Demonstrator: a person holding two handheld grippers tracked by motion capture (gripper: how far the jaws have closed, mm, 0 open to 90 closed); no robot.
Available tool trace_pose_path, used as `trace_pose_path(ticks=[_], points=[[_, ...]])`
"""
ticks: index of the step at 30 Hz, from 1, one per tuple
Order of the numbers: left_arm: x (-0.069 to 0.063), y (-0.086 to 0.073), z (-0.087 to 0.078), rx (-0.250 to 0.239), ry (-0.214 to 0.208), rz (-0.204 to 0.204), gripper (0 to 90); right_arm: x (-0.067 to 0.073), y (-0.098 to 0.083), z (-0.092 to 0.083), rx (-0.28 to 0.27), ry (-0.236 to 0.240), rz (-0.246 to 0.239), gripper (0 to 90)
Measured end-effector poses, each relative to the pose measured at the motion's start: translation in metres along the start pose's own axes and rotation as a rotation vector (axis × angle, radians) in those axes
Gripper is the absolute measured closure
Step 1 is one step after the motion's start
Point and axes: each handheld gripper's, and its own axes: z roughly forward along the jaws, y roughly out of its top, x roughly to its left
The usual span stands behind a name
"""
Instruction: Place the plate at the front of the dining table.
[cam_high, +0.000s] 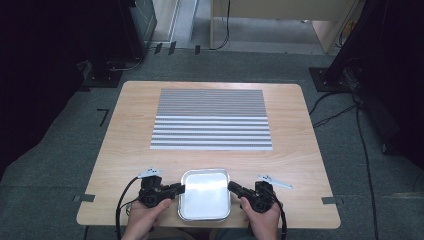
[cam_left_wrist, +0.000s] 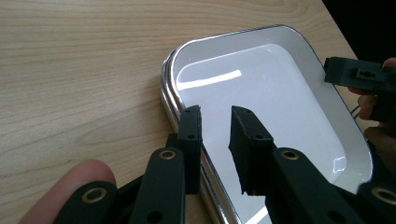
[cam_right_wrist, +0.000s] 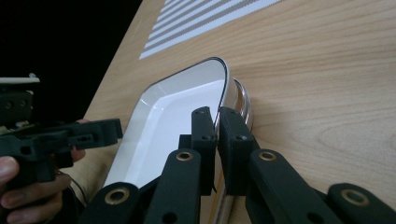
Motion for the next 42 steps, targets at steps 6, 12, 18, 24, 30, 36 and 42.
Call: trace_pose_path(ticks=[6, 12, 18, 24, 30, 36, 42], points=[[-0.001, -0.001, 0.004, -0.009, -0.012, 0.002, 73.0, -0.002, 0.002, -0.003, -0.012, -0.01, 0.008, 86.0], [-0.005, -0.001, 0.005, -0.002, 0.002, 0.026, 70.6, 0.002, 0.001, -0.002, -0.006, -0.048, -0.024, 85.3], [-0.009, 0.0, 0.004, 0.015, 0.024, 0.057, 68.3, 0.019, -0.002, -0.002, 0.004, -0.169, -0.16, 84.6], [-0.016, -0.001, 0.006, 0.025, 0.074, 0.107, 69.0, 0.025, -0.006, 0.0, 0.014, -0.221, -0.196, 82.9], [-0.019, -0.002, 0.006, 0.023, 0.093, 0.125, 71.7, 0.03, -0.009, 0.002, -0.002, -0.26, -0.212, 83.5], [-0.019, -0.002, 0.007, 0.025, 0.083, 0.125, 69.7, 0.026, -0.009, 0.001, -0.009, -0.237, -0.155, 84.9], [-0.021, -0.003, 0.011, 0.029, 0.078, 0.13, 67.0, 0.023, -0.006, -0.006, -0.059, -0.269, -0.139, 87.3]])
